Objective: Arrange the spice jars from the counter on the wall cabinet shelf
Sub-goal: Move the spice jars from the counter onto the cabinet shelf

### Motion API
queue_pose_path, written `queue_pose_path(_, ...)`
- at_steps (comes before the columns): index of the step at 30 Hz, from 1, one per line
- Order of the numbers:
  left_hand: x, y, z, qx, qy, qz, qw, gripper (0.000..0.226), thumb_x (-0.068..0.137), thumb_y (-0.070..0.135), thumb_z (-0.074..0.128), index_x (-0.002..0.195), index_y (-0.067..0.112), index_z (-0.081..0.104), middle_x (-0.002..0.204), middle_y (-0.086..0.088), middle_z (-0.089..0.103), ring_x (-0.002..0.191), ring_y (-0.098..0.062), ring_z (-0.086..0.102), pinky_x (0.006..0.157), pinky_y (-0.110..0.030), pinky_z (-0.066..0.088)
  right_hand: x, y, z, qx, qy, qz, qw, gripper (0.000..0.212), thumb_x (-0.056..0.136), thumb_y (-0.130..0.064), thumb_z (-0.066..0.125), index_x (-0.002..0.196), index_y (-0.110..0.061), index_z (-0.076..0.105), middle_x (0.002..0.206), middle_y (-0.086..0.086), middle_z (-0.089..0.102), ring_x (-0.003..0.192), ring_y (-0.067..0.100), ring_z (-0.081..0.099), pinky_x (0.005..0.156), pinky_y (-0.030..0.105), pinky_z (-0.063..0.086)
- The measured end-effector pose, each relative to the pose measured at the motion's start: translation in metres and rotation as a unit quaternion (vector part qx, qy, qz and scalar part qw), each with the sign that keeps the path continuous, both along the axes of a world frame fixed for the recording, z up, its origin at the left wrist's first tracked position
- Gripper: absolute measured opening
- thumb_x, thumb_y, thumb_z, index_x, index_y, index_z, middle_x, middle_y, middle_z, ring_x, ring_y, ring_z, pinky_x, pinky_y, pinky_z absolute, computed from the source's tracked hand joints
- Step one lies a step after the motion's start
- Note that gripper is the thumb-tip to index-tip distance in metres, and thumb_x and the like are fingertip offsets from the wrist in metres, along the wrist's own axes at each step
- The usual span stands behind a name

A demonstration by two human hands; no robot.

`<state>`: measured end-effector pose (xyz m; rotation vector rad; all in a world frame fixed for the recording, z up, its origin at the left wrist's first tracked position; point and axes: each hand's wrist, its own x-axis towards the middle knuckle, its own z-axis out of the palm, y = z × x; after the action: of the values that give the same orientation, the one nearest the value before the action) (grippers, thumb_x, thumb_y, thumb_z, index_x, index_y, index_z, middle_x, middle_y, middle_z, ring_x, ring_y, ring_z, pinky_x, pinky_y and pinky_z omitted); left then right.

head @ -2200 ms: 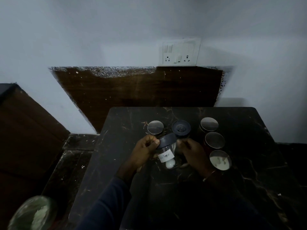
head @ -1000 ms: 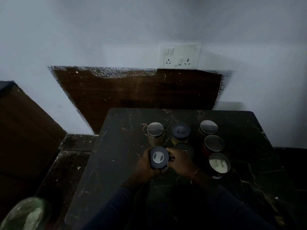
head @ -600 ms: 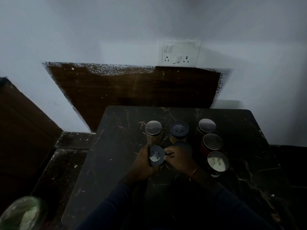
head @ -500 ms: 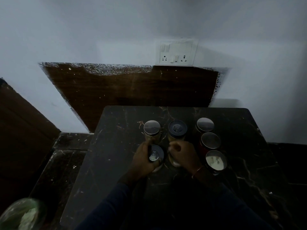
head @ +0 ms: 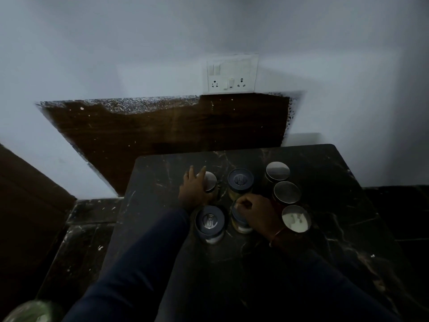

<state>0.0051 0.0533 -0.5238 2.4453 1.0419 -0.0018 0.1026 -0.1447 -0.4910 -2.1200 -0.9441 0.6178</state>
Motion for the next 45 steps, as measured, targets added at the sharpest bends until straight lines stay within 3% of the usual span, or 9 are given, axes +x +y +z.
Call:
queue_pose_path(9, 0.007, 0.002, -0.008, -0.009, -0.101, 0.033, 0.994, 0.066, 0.069, 0.038, 0.073, 0.127, 0.02, 0.049, 0.127, -0.008, 0.048, 0.114, -0.03, 0.051, 0.092, -0.04, 0.049, -0.003, -0.004, 0.004, -0.025, 0.028, 0.012, 0.999, 0.025, 0.086, -0.023, 0.068, 0.107, -0.01, 0.07, 0.103, 0.007, 0.073, 0.096, 0.017, 0.067, 0.088, 0.031, 0.054)
queue_pose_path(14, -0.007, 0.018, 0.081, -0.103, -0.26, 0.021, 0.96, 0.066, 0.07, 0.024, 0.078, 0.131, 0.022, 0.052, 0.131, 0.0, 0.053, 0.118, -0.019, 0.053, 0.097, -0.035, 0.046, -0.003, 0.011, 0.04, 0.079, 0.198, -0.04, 0.976, 0.048, 0.087, -0.03, 0.068, 0.13, -0.016, 0.053, 0.121, 0.01, 0.063, 0.111, 0.025, 0.061, 0.096, 0.04, 0.052)
queue_pose_path(16, -0.02, 0.018, 0.136, -0.253, -0.334, -0.053, 0.907, 0.066, 0.067, 0.011, 0.078, 0.129, 0.017, 0.056, 0.13, -0.003, 0.058, 0.12, -0.021, 0.056, 0.098, -0.037, 0.048, -0.001, 0.019, 0.064, 0.145, 0.336, -0.049, 0.929, 0.039, 0.089, -0.041, 0.061, 0.123, -0.024, 0.053, 0.128, 0.019, 0.057, 0.113, 0.037, 0.059, 0.097, 0.053, 0.049)
queue_pose_path(18, -0.035, 0.012, 0.172, -0.39, -0.382, -0.108, 0.831, 0.067, 0.063, 0.005, 0.073, 0.127, 0.014, 0.056, 0.127, -0.006, 0.059, 0.117, -0.022, 0.058, 0.094, -0.036, 0.051, 0.003, 0.025, 0.079, 0.179, 0.5, 0.012, 0.847, 0.062, 0.079, -0.064, 0.053, 0.129, -0.028, 0.05, 0.136, 0.018, 0.053, 0.116, 0.039, 0.057, 0.094, 0.058, 0.049)
queue_pose_path(21, -0.048, 0.004, 0.2, -0.479, -0.413, -0.144, 0.761, 0.077, 0.055, 0.008, 0.077, 0.128, 0.009, 0.053, 0.128, -0.011, 0.056, 0.113, -0.024, 0.057, 0.089, -0.032, 0.052, -0.007, 0.036, 0.095, 0.222, 0.618, 0.123, 0.744, 0.074, 0.08, -0.068, 0.044, 0.135, -0.019, 0.052, 0.126, 0.022, 0.059, 0.098, 0.039, 0.065, 0.073, 0.042, 0.057)
queue_pose_path(25, -0.06, 0.0, 0.21, -0.525, -0.474, -0.108, 0.699, 0.079, 0.055, 0.012, 0.07, 0.131, 0.005, 0.051, 0.123, -0.015, 0.058, 0.109, -0.028, 0.058, 0.086, -0.037, 0.051, -0.036, 0.053, 0.117, 0.303, 0.546, 0.11, 0.773, 0.062, 0.08, -0.055, 0.061, 0.127, -0.015, 0.057, 0.116, 0.019, 0.064, 0.084, 0.03, 0.067, 0.061, 0.034, 0.055)
queue_pose_path(33, -0.062, -0.015, 0.229, -0.329, -0.508, 0.031, 0.795, 0.07, 0.066, 0.02, 0.069, 0.132, 0.019, 0.046, 0.112, -0.01, 0.067, 0.098, -0.025, 0.065, 0.076, -0.039, 0.055, -0.047, 0.072, 0.146, 0.401, 0.45, 0.114, 0.79, 0.053, 0.088, -0.027, 0.056, 0.14, -0.024, 0.046, 0.132, 0.008, 0.061, 0.119, 0.028, 0.06, 0.09, 0.045, 0.054)
queue_pose_path(39, -0.066, -0.017, 0.253, -0.271, -0.57, 0.051, 0.774, 0.05, 0.084, -0.001, 0.061, 0.13, 0.013, 0.05, 0.108, -0.005, 0.071, 0.099, -0.018, 0.068, 0.077, -0.028, 0.057, -0.041, 0.085, 0.176, 0.356, 0.292, 0.137, 0.877, 0.053, 0.087, -0.044, 0.059, 0.137, -0.031, 0.047, 0.127, -0.004, 0.063, 0.115, 0.013, 0.062, 0.098, 0.039, 0.051)
queue_pose_path(45, -0.071, -0.009, 0.326, -0.135, -0.618, 0.028, 0.774, 0.054, 0.079, 0.013, 0.067, 0.13, 0.023, 0.054, 0.12, -0.002, 0.066, 0.106, -0.012, 0.067, 0.075, -0.021, 0.056, -0.02, 0.102, 0.272, 0.379, 0.127, 0.194, 0.896, 0.063, 0.081, -0.045, 0.064, 0.139, -0.039, 0.04, 0.126, -0.009, 0.063, 0.112, 0.009, 0.063, 0.092, 0.034, 0.056)
